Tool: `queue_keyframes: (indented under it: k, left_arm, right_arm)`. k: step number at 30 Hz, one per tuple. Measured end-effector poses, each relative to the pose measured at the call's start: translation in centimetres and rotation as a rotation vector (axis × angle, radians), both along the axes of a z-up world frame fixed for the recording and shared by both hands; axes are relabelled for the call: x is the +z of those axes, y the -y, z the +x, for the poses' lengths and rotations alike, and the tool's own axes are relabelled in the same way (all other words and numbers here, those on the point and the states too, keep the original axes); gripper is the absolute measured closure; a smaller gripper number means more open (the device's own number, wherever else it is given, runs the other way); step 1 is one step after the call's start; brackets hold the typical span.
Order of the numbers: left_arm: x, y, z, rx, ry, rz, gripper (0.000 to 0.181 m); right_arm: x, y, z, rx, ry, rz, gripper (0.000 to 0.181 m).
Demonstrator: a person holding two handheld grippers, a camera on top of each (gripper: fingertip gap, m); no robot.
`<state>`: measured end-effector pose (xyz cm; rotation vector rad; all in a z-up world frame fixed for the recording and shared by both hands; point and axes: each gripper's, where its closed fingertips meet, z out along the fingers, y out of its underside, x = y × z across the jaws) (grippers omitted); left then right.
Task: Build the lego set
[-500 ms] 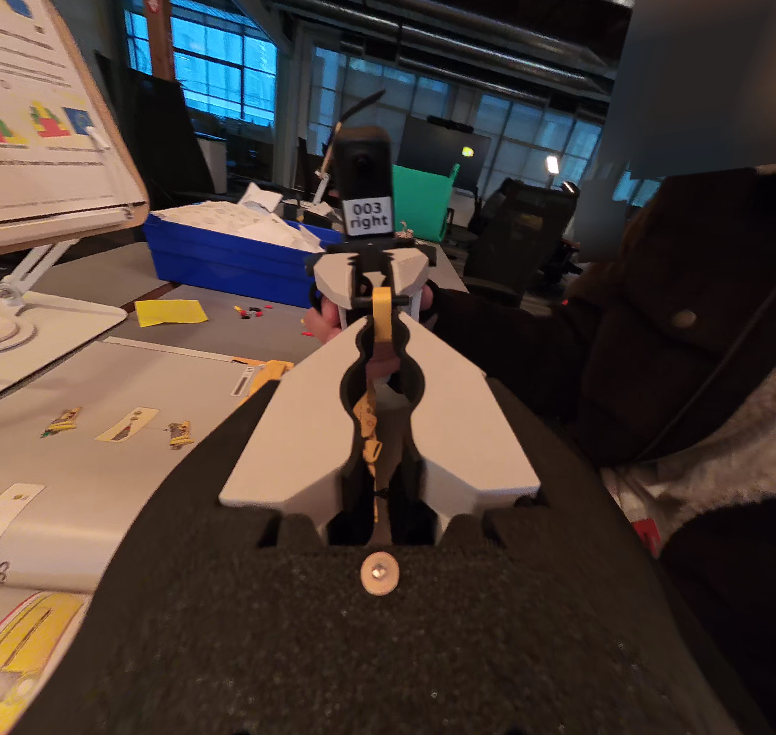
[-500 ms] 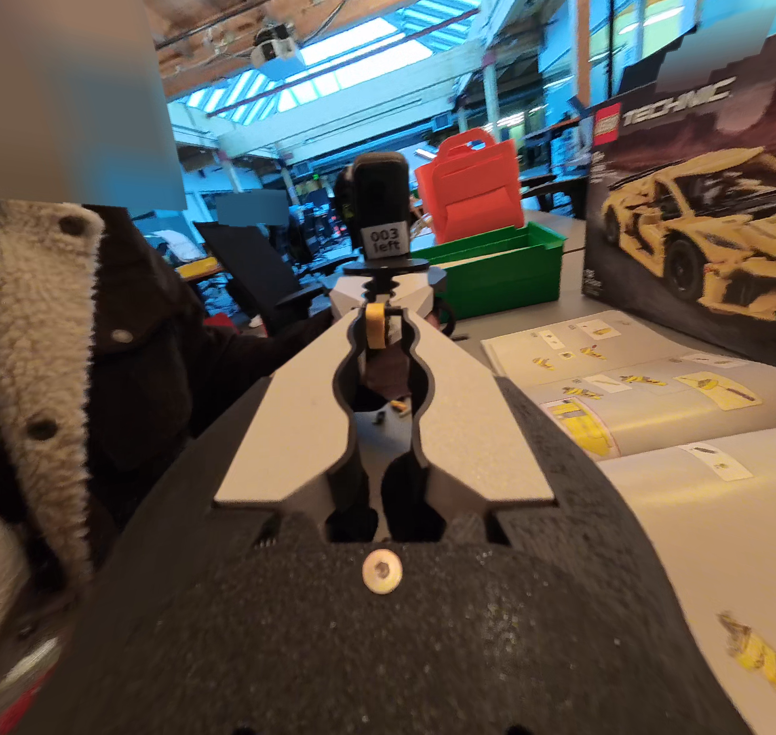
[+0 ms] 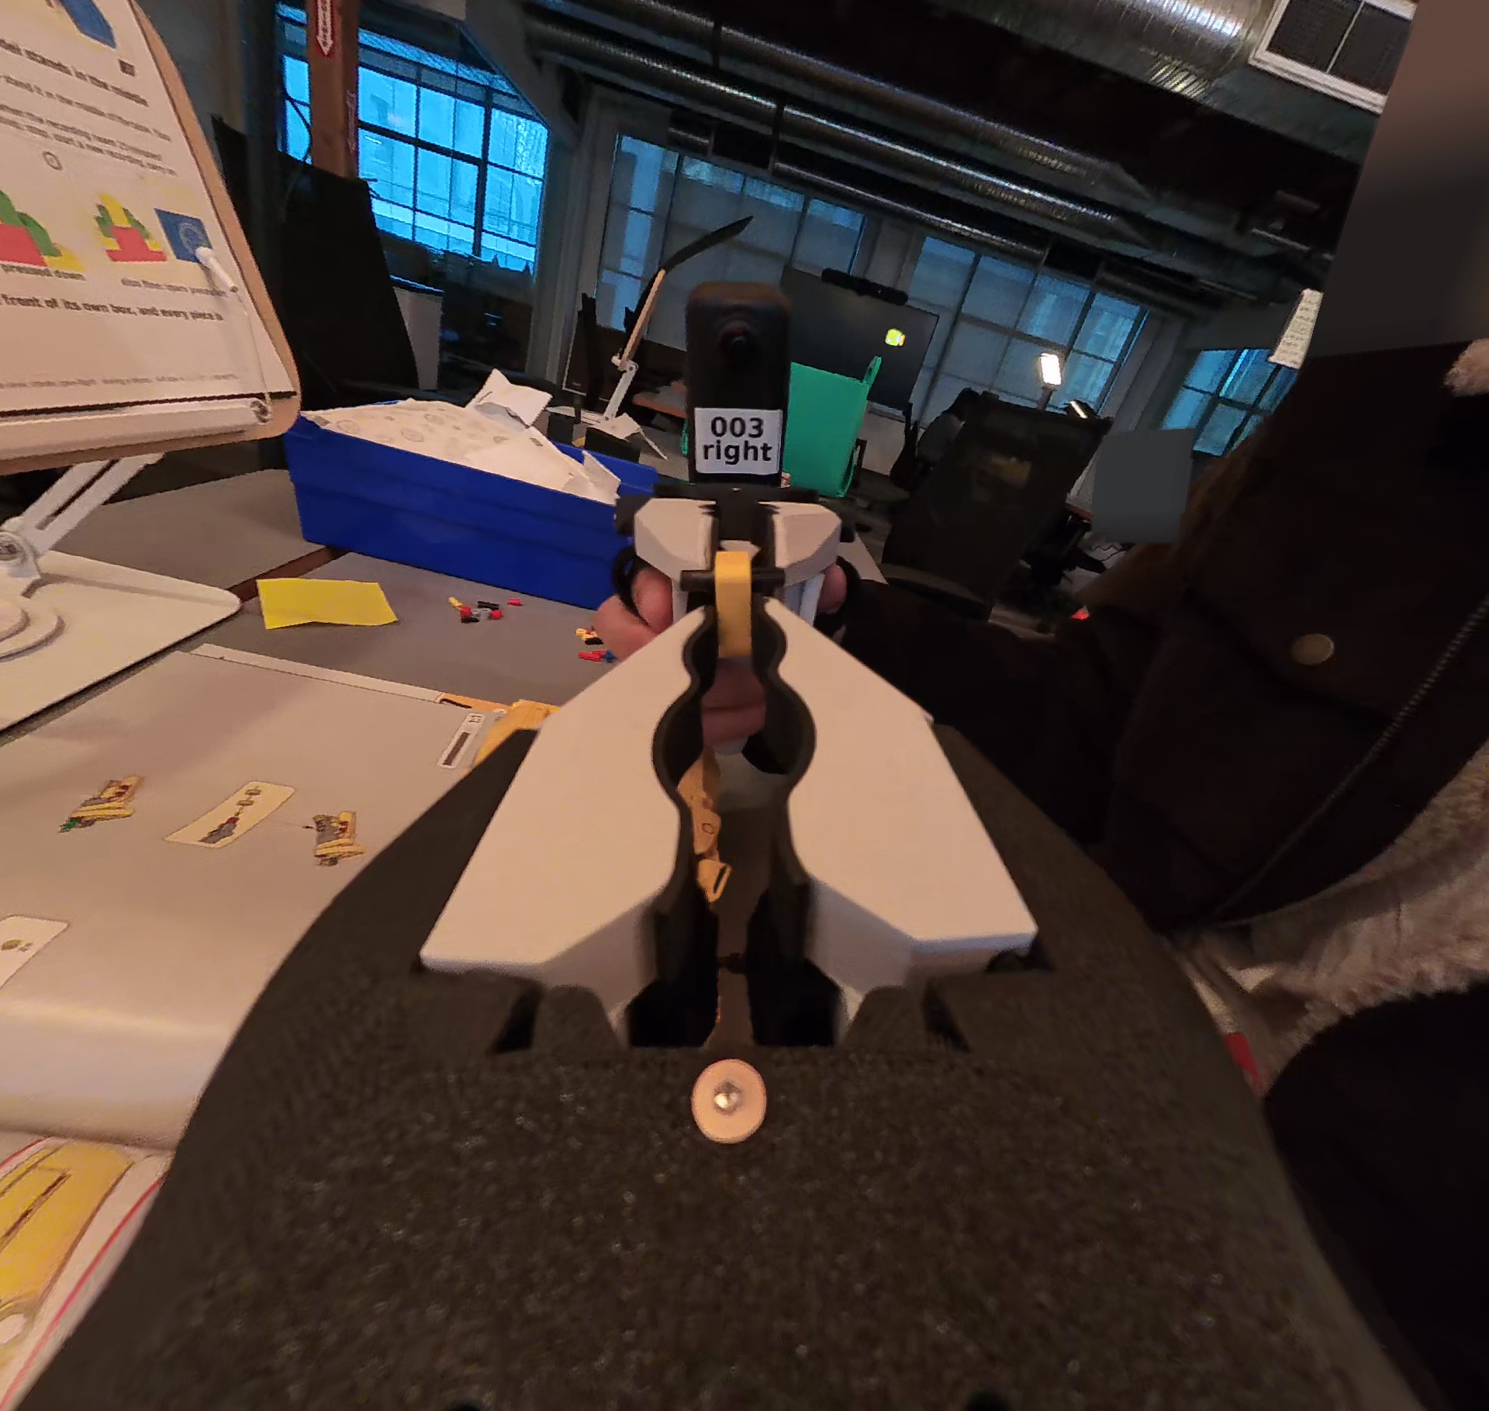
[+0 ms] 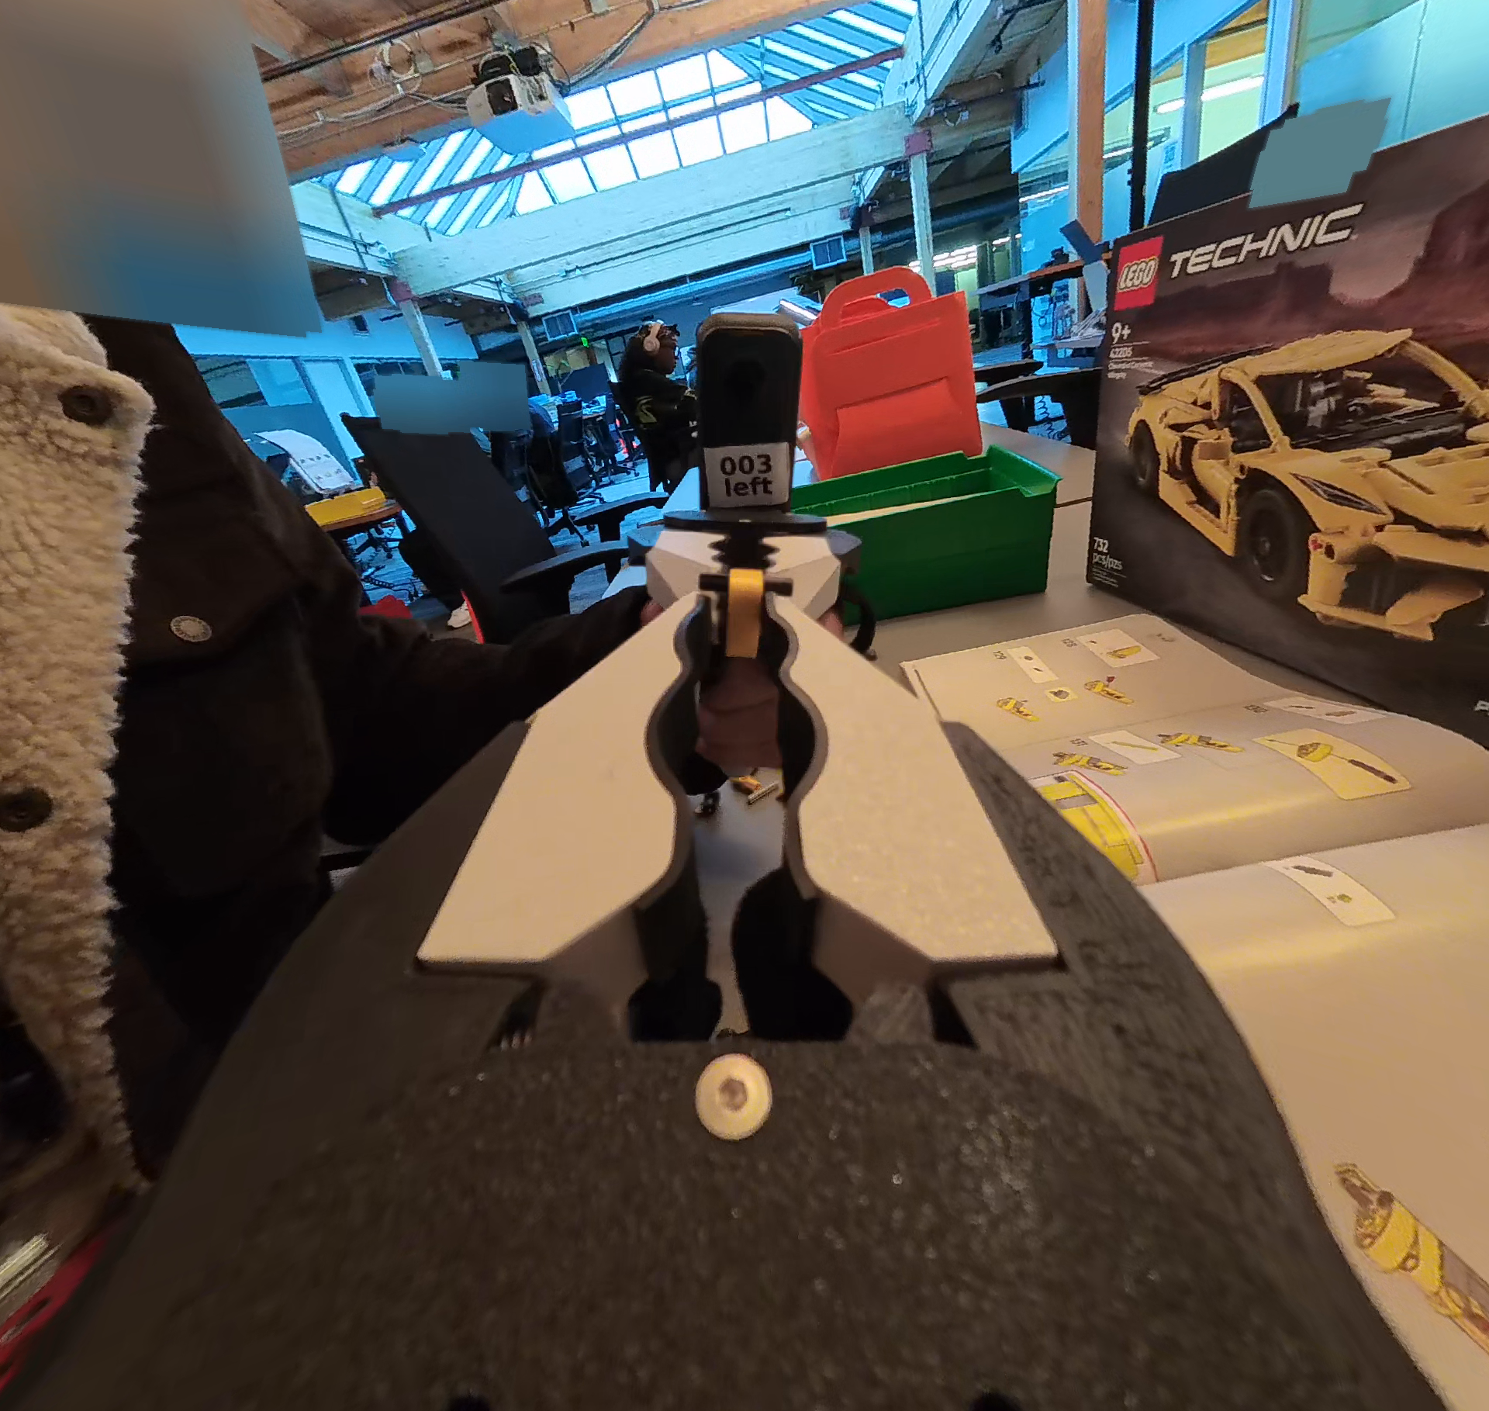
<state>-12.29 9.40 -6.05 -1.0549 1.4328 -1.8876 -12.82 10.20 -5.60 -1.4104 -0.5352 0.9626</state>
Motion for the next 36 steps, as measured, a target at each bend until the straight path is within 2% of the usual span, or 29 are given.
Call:
queue_keyframes:
  k: [5,10,14,20,22,28,36]
  left_arm:
    - [-0.1,0.4,0.0,-0.025,-0.007,-0.013,0.174]
    - [-0.6,-0.2,0.4,0.02,-0.031,0.014,0.174]
    - [-1.4,-1.5,0.5,0.077,-0.065,0.05,0.172]
    - [-2.1,-4.0,-0.4,0.125,-0.115,0.062,0.172]
    - [-2.6,-3.9,-0.6,0.102,-0.146,0.075,0.172]
    - [-5.5,-2.8,-0.1,0.064,-0.259,0.164,0.173]
    - [-6.3,-3.5,0.6,0.126,-0.274,0.196,0.172]
  right_arm:
    - [-0.1,-0.1,-0.2,0.015,-0.013,-0.038,0.175]
    - [-0.7,-0.7,0.2,0.004,-0.034,-0.105,0.175]
    - [-1.2,-1.8,0.8,-0.092,0.001,-0.121,0.175]
    - [-2.1,-3.4,4.6,-0.314,0.038,-0.173,0.175]
    - [-2.4,-3.7,5.3,-0.351,0.028,-0.198,0.175]
    - [-3.3,-3.8,4.9,-0.329,0.056,-0.221,0.175]
    - [-4.2,-4.0,4.5,-0.307,0.039,-0.27,0.175]
